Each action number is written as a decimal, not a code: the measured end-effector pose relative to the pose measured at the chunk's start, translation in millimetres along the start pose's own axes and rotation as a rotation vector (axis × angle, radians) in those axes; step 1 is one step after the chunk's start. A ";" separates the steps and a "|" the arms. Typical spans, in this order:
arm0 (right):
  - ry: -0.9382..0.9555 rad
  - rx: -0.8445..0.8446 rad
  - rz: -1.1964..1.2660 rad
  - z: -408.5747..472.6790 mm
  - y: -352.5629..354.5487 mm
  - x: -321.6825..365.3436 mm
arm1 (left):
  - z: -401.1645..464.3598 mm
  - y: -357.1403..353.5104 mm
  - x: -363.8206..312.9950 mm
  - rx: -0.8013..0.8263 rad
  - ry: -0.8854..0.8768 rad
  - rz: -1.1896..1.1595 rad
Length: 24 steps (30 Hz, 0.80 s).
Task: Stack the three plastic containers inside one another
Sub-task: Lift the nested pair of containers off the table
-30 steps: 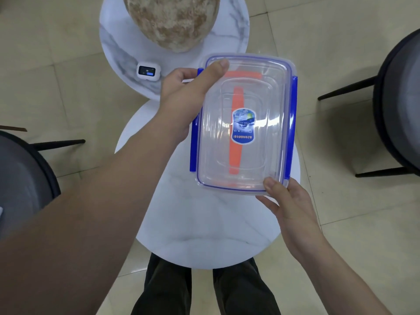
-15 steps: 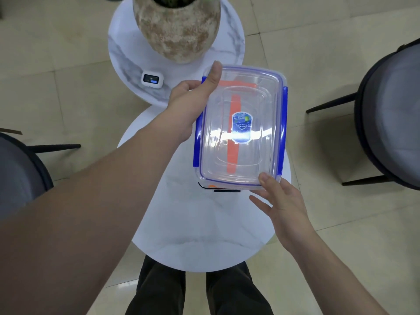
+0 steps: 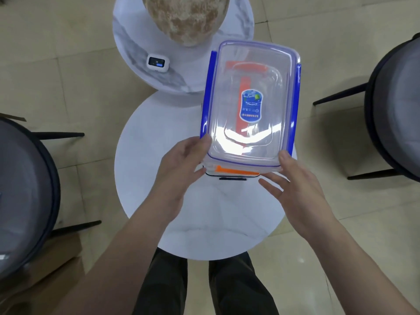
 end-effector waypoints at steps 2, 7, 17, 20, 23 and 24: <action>0.015 0.010 0.012 1.2 0.4 2.5 | 1.2 0.1 -0.5 -0.018 0.003 0.012; 0.036 0.052 -0.024 4.7 -0.4 7.5 | 3.3 2.5 0.1 -0.031 0.003 -0.007; 0.041 0.095 -0.043 6.7 -0.1 14.2 | 0.3 4.6 10.1 -0.039 -0.031 -0.050; 0.040 0.094 -0.034 8.0 0.6 14.1 | 2.1 6.8 10.0 -0.040 -0.033 -0.040; 0.042 0.085 -0.024 8.3 0.3 13.4 | 3.1 7.7 11.0 -0.031 -0.029 -0.034; 0.040 0.082 -0.021 8.3 0.1 13.1 | 3.3 7.7 11.1 -0.029 -0.030 -0.033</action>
Point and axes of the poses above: each hand's wrist, its own z-axis towards the middle knuckle, its own y-axis out of the back of the hand, x = y × z, the point moved 5 cm from there along z, towards the middle knuckle, and after that the axes turned 11 degrees about x, right-handed, at the moved point
